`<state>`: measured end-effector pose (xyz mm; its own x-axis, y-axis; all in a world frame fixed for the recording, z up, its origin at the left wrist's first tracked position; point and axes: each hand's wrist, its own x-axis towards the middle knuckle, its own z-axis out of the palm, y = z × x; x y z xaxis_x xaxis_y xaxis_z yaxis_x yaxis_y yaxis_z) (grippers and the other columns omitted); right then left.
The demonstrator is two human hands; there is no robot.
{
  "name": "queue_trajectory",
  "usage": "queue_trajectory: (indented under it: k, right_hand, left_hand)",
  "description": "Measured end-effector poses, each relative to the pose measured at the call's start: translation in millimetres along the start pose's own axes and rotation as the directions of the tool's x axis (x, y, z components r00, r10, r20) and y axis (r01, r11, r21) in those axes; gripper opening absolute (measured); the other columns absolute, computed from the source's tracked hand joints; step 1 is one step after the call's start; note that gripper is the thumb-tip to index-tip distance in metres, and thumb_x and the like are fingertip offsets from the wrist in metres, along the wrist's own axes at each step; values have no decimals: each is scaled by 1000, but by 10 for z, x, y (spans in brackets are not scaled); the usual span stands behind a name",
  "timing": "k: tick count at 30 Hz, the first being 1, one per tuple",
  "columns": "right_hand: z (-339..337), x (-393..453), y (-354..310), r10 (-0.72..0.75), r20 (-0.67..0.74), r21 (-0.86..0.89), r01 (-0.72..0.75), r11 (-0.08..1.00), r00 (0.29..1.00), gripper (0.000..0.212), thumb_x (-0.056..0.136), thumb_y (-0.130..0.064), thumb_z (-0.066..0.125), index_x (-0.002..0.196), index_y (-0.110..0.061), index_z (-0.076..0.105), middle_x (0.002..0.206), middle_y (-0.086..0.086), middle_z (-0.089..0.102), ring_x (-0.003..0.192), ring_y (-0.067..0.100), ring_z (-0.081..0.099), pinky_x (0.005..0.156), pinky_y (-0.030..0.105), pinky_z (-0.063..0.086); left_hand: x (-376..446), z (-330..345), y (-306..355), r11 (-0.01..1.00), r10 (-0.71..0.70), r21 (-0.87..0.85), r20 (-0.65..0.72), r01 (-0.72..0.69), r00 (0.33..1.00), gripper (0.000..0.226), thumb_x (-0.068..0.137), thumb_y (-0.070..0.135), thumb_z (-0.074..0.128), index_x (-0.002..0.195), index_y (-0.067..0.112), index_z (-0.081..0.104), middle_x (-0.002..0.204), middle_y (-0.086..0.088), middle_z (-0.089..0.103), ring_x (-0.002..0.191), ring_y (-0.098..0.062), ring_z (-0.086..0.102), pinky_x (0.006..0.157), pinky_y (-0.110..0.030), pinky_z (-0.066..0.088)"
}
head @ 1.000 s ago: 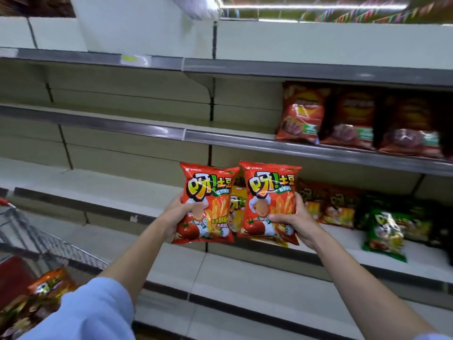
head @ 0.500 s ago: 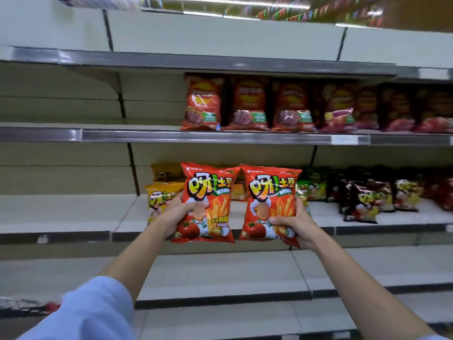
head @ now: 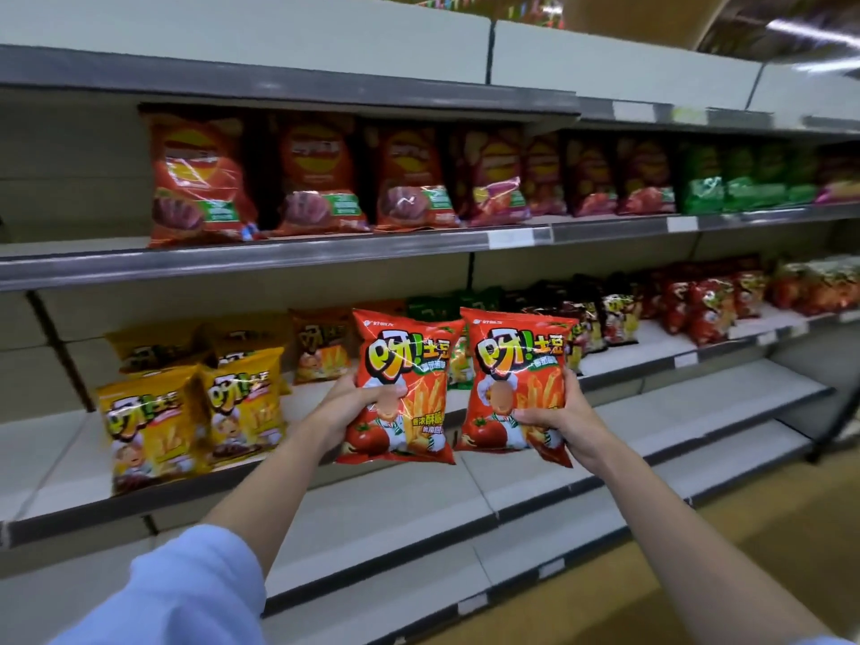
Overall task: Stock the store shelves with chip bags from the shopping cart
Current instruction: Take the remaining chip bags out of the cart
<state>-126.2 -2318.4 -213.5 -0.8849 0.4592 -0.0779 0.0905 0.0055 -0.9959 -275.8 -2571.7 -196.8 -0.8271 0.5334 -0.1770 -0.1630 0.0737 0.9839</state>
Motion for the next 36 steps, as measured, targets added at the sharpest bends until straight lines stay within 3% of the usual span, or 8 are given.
queue_trajectory:
  k: [8, 13, 18, 23, 27, 31, 34, 36]
  right_hand:
    - [-815, 368, 48, 21, -188, -42, -30, 999, 982, 92, 68, -5, 83, 136, -32, 28, 119, 4, 59, 108, 24, 59, 93, 45, 51]
    - [-1390, 768, 15, 28, -290, -62, -48, 997, 957, 98, 59, -10, 86, 137, -29, 30, 120, 6, 60, 110, 27, 60, 96, 52, 49]
    - [-1980, 1139, -42, 55, -372, -54, -80, 995, 926, 95, 62, -9, 87, 136, -28, 30, 121, 8, 59, 109, 29, 60, 93, 52, 51]
    - [-2494, 1339, 41, 70, -452, -25, -91, 996, 889, 115, 42, -21, 94, 137, -30, 30, 123, 10, 61, 108, 30, 63, 89, 53, 54]
    - [-2810, 1395, 106, 80, -497, -6, -96, 995, 864, 96, 63, -1, 84, 135, -31, 29, 120, 8, 60, 106, 28, 63, 80, 44, 56]
    - [-3176, 1483, 152, 105, -527, 1, -123, 992, 843, 90, 68, 2, 80, 131, -33, 26, 119, 5, 58, 104, 25, 61, 72, 36, 54]
    - [-3560, 1585, 264, 130, -544, 4, -152, 988, 829, 105, 58, -9, 89, 137, -33, 25, 122, 6, 58, 108, 28, 61, 84, 48, 55]
    - [-3835, 1661, 304, 137, -540, 8, -158, 987, 830, 115, 49, -15, 91, 140, -35, 24, 124, 6, 58, 110, 30, 61, 92, 54, 52]
  left_hand:
    - [1031, 801, 7, 1000, -17, -10, 180, 19, 984, 72, 56, 30, 84, 121, 26, 52, 110, -8, 70, 93, -30, 70, 80, -44, 58]
    - [1790, 1438, 110, 999, -12, -39, 274, 24, 962, 67, 60, 27, 84, 119, 25, 51, 104, -7, 70, 88, -28, 70, 76, -42, 58]
    - [2480, 2036, 155, 997, -52, -41, 347, 70, 936, 85, 51, 32, 85, 127, 22, 49, 112, -11, 69, 94, -33, 69, 87, -51, 55]
    - [2936, 2630, 175, 996, -63, -23, 444, 81, 894, 64, 62, 26, 84, 118, 27, 51, 112, -9, 68, 97, -33, 68, 89, -51, 54]
    - [3206, 3028, 150, 995, -87, 6, 494, 96, 865, 53, 70, 20, 81, 113, 28, 51, 109, -8, 68, 98, -32, 67, 89, -49, 54]
    - [3373, 3445, 98, 995, -89, 7, 508, 99, 857, 39, 77, 16, 76, 104, 28, 52, 100, -4, 68, 86, -25, 68, 69, -35, 56]
    - [3486, 3797, 75, 995, -93, 20, 517, 97, 851, 44, 77, 15, 76, 110, 29, 50, 102, -5, 68, 85, -26, 69, 65, -33, 57]
    - [3573, 4052, 83, 997, -81, 27, 505, 79, 859, 45, 75, 15, 78, 108, 29, 51, 108, -7, 68, 91, -29, 69, 74, -38, 58]
